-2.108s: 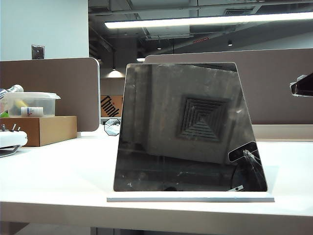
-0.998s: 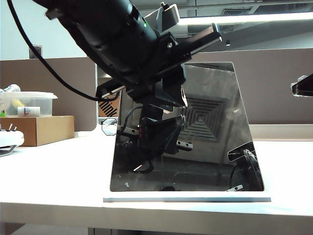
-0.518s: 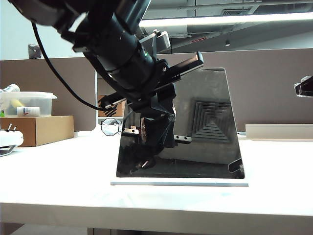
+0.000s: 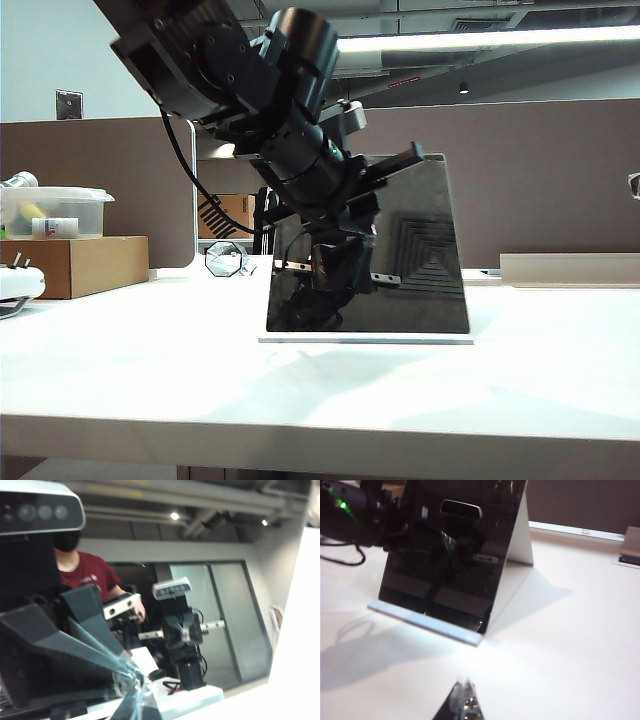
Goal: Push the center of the mirror on the table forward to move it for a short distance.
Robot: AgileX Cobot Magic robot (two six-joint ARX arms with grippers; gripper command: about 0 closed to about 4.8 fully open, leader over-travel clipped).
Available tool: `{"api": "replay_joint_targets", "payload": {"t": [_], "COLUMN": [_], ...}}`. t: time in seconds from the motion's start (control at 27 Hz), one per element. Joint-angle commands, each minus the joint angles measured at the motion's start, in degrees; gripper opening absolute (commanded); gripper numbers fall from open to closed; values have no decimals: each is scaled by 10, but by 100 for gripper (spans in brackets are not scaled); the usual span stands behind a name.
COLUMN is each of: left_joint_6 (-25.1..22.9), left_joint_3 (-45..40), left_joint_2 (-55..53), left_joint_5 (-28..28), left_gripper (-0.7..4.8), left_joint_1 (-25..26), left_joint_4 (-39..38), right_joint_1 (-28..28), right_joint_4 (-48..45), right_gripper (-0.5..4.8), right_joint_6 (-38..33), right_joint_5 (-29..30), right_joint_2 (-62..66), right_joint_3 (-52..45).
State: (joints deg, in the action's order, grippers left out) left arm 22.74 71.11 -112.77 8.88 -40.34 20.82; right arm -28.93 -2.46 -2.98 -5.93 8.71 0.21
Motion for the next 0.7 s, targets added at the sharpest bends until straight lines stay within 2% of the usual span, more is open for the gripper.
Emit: {"api": "replay_joint_targets", "payload": {"t": [0.04,0.18,0.44,0.7], "left_joint_6": [-2,-4,-28,-30], "left_joint_3": [45,114,287,402], "left_joint_2": [-33,-85,-202,-282], "left_joint_5": [-24,-44,-36,-21], "left_gripper": [-5,-5,-5,-5], "left_joint_1": [23,37,54,83], "left_joint_4": [5,4,-39,-54], "right_joint_1": [16,42,91,96], "right_joint_4": [-8,-7,-7,-8], "right_gripper": [-5,-5,-5,-5], "right_joint_6": [0,0,0,0], "right_joint_5": [1,0,-2,-4], "right_joint_2": [1,1,1,0], "right_joint_3": [-2,-2,-2,-2]}}
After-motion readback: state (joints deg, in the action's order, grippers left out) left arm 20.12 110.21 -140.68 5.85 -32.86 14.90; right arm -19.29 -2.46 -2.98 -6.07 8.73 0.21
